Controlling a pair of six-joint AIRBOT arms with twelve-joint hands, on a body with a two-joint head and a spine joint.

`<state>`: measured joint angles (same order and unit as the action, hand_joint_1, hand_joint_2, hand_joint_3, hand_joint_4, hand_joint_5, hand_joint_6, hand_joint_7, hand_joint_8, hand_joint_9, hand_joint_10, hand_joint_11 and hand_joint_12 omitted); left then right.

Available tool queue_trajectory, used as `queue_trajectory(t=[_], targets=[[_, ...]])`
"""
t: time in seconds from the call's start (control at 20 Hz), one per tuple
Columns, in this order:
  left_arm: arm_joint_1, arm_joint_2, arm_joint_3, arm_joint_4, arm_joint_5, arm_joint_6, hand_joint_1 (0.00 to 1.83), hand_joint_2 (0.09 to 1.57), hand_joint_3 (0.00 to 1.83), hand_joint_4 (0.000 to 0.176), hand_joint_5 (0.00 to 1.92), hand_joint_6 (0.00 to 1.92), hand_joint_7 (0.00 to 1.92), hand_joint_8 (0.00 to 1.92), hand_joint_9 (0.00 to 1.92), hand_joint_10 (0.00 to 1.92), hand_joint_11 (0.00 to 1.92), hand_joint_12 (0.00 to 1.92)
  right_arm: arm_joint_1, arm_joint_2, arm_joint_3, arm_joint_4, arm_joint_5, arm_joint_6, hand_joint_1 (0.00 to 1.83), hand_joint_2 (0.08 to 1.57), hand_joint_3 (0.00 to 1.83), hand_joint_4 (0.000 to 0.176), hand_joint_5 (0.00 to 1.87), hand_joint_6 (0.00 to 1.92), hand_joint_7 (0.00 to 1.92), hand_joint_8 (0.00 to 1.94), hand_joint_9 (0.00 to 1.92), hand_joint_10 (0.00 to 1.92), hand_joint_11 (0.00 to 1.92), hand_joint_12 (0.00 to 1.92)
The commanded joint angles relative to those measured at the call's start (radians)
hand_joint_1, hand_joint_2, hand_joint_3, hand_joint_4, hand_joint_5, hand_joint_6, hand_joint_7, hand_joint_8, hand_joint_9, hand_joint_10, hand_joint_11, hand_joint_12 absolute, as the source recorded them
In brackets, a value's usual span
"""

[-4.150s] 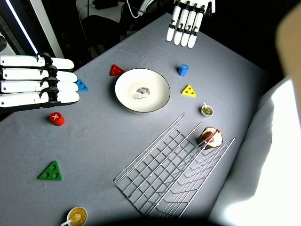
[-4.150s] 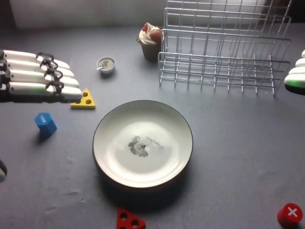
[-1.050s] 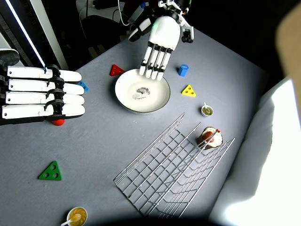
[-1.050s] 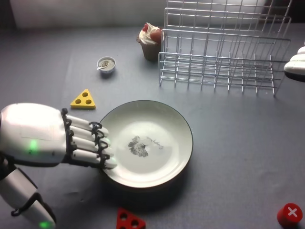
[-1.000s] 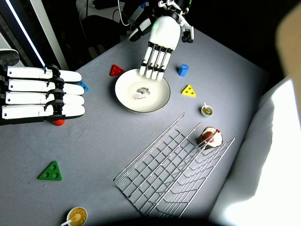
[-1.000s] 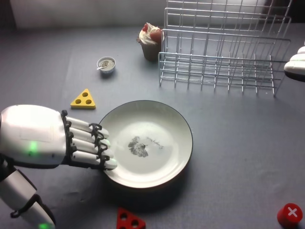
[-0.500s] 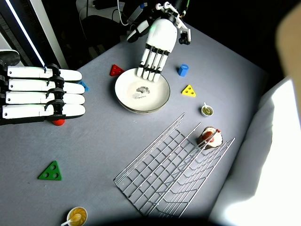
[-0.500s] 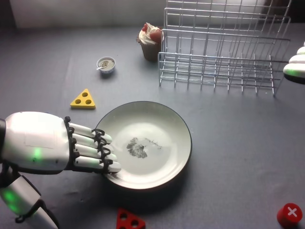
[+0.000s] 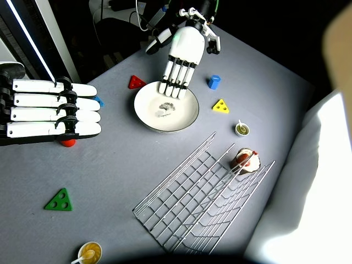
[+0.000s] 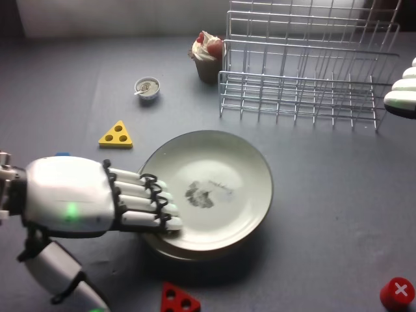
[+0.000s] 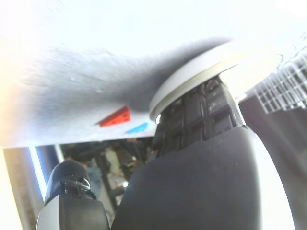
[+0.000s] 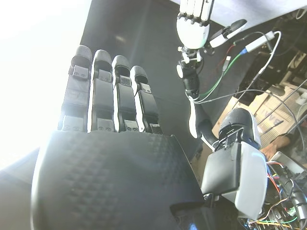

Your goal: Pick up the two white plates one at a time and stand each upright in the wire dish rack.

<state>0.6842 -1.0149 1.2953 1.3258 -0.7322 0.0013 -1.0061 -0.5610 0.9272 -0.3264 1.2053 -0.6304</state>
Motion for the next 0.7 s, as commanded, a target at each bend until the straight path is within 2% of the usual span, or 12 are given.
queue_trajectory(t=[0.0,0.15,0.3,0.5,0.65], targets=[[-0.003,-0.022,-0.001,-0.002,0.024,-0.001,0.06,0.92,0.0,0.0,0.08,0.0,0.13,0.0,0.12,0.0,0.13,0.01,0.014,0.0,0.006,0.047,0.109,-0.004,0.0,0.94,0.0,0.0,0.14,0.0,0.19,0.0,0.2,0.0,0.2,0.0],[-0.034,-0.061,0.009,-0.015,0.043,-0.001,0.04,0.93,0.0,0.0,0.08,0.0,0.13,0.0,0.12,0.0,0.12,0.0,0.02,-0.008,0.011,0.046,0.101,-0.058,0.0,0.94,0.0,0.0,0.12,0.0,0.17,0.0,0.19,0.0,0.19,0.0],[-0.066,-0.096,0.018,-0.019,0.058,-0.001,0.04,0.93,0.0,0.0,0.09,0.0,0.13,0.0,0.12,0.0,0.13,0.0,0.028,-0.021,0.03,0.046,0.07,-0.064,0.04,0.94,0.0,0.0,0.12,0.0,0.16,0.0,0.18,0.0,0.18,0.0],[-0.087,-0.118,0.015,-0.02,0.075,-0.001,0.05,0.93,0.0,0.0,0.08,0.0,0.11,0.0,0.11,0.0,0.13,0.01,0.066,-0.038,0.033,0.046,0.022,-0.124,0.59,0.87,0.0,0.0,0.1,0.0,0.15,0.0,0.17,0.0,0.19,0.01],[-0.086,-0.121,0.017,-0.008,0.083,-0.001,0.06,0.92,0.0,0.0,0.09,0.01,0.14,0.01,0.14,0.01,0.15,0.01,0.115,-0.067,0.032,0.046,-0.043,-0.216,0.88,0.8,0.0,0.0,0.12,0.0,0.18,0.0,0.19,0.0,0.22,0.02]])
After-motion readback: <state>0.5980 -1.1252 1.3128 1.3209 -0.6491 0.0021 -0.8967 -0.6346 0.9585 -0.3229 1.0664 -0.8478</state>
